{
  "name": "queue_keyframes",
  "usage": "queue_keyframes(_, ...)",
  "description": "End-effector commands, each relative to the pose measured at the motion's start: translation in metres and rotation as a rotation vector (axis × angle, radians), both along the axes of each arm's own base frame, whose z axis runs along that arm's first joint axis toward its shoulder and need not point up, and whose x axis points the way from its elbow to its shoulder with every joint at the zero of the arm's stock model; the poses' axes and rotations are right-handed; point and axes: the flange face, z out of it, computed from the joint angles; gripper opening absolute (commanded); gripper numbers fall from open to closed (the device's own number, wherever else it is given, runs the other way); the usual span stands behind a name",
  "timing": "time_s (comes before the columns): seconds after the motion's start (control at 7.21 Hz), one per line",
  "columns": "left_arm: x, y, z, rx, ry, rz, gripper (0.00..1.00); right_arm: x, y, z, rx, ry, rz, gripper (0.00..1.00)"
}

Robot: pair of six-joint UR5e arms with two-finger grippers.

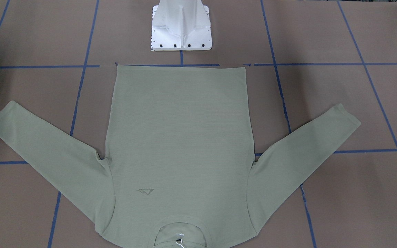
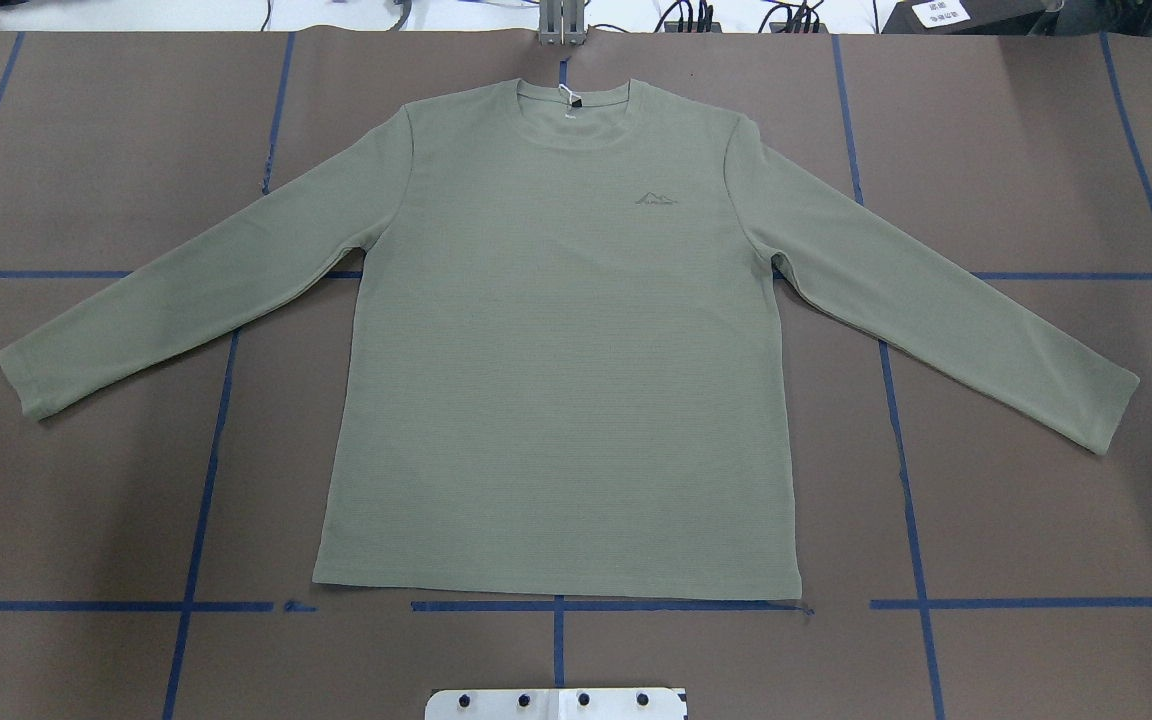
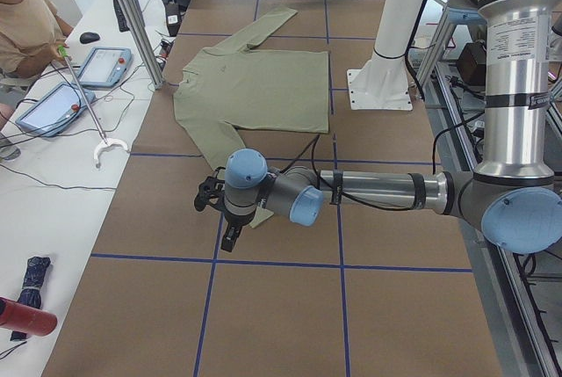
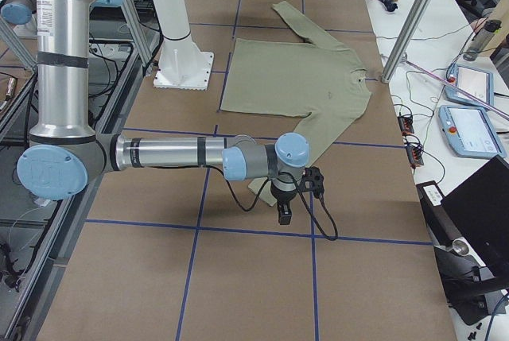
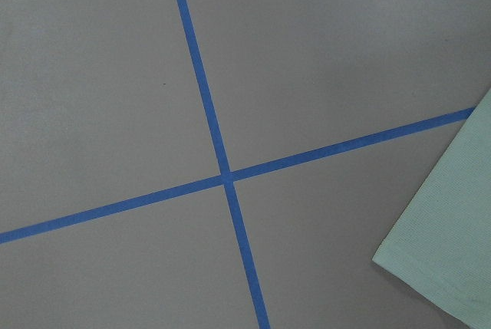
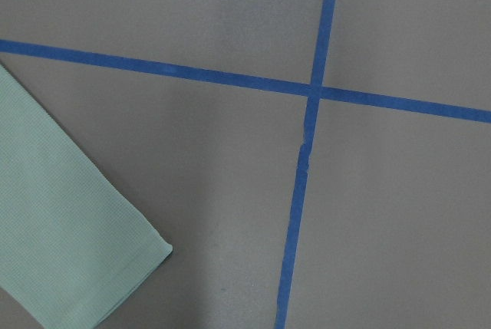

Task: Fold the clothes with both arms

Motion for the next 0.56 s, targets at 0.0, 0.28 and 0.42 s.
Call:
queue_keyframes(0.0,0.0010,-0.0014,-0.0068,0.013,0.005,0.003,1.00,-0.0001,-0.0014,-0.0019,0.004,-0.006,0.001,1.00)
queue_keyframes(0.28,-0.0003,-0.0011,-0.0063,0.000,0.009,-0.005,1.00,-0.0007,-0.0053,-0.0117,0.030,-0.001,0.001,1.00)
queue_keyframes(0.42,0.0005,-0.0022,-0.0104,0.014,0.011,-0.005,1.00,-0.0003,-0.0025,-0.0089,0.020,0.000,0.006,1.00)
